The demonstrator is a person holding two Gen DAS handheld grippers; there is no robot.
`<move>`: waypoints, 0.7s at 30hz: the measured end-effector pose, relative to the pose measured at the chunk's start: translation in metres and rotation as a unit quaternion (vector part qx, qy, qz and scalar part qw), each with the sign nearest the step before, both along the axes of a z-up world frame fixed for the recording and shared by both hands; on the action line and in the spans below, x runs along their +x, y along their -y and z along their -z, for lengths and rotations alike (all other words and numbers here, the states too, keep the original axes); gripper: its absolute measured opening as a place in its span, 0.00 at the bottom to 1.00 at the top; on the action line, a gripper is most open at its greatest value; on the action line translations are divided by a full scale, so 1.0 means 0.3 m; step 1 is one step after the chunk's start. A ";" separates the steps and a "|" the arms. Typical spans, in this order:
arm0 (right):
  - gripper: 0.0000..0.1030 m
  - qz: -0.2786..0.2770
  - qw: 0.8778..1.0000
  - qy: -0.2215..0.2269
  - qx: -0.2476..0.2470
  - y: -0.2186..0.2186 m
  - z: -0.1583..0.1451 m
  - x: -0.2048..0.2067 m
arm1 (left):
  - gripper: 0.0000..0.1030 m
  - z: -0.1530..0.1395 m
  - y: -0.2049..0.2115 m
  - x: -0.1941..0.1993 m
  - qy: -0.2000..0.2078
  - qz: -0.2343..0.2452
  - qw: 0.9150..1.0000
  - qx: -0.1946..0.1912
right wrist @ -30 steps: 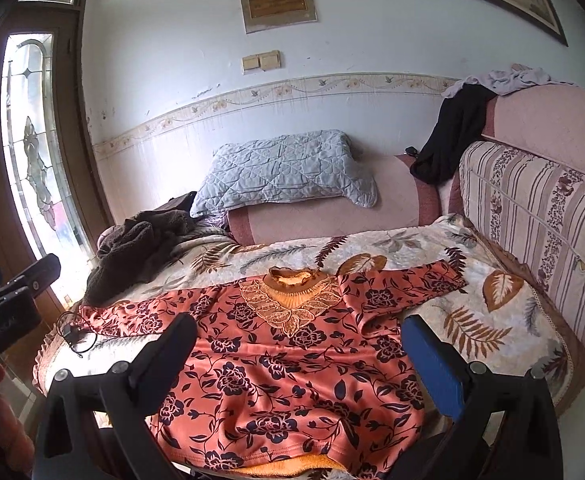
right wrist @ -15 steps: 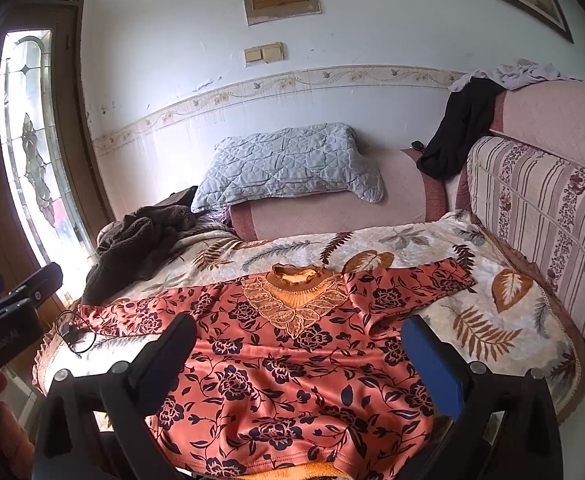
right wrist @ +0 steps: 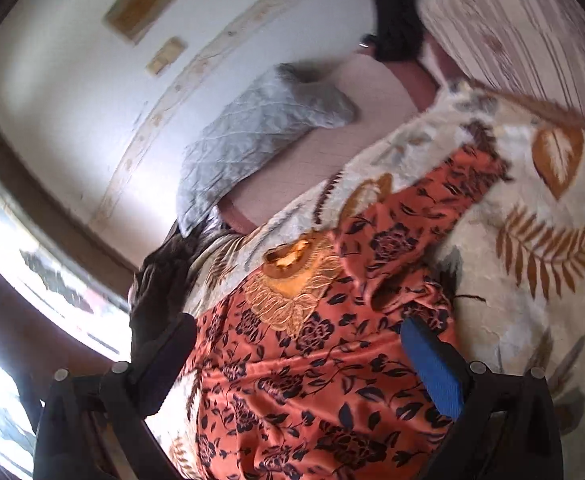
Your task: Fold small clothes
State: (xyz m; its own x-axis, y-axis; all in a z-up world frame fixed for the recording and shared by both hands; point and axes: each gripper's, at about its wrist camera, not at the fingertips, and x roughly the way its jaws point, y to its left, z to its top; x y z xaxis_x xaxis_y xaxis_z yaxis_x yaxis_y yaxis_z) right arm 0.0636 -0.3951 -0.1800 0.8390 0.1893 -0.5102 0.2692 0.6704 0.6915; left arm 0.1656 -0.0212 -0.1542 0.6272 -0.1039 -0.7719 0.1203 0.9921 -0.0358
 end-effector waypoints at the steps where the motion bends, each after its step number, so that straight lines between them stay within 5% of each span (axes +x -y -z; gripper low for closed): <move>1: 1.00 0.021 0.999 0.002 0.041 0.090 0.063 0.010 | 1.00 0.036 0.004 0.032 -0.014 0.000 1.000 -0.006; 4: 0.97 0.085 0.989 -0.008 0.119 0.326 0.209 0.055 | 1.00 0.127 0.007 0.131 -0.056 -0.006 0.998 -0.037; 6: 0.87 0.119 0.980 -0.019 0.155 0.453 0.291 0.095 | 1.00 0.178 0.010 0.201 -0.060 -0.014 0.997 -0.044; 12: 0.67 0.186 0.960 -0.020 0.211 0.697 0.489 0.267 | 1.00 0.281 0.100 0.389 -0.035 -0.027 0.999 -0.009; 17: 0.44 0.226 0.953 -0.044 0.195 0.794 0.575 0.397 | 1.00 0.336 0.140 0.455 -0.005 -0.013 1.000 -0.004; 21: 0.26 0.225 0.961 -0.071 0.144 0.829 0.570 0.512 | 1.00 0.368 0.159 0.475 0.008 -0.002 1.000 0.017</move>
State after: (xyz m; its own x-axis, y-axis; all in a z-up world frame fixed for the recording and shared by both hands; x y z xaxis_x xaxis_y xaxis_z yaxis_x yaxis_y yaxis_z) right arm 0.2171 -0.6438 -0.3510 0.7942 -0.0254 -0.6071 0.5929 0.2515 0.7650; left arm 0.3080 -0.0688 -0.2647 0.6400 -0.0747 -0.7647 0.1165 0.9932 0.0005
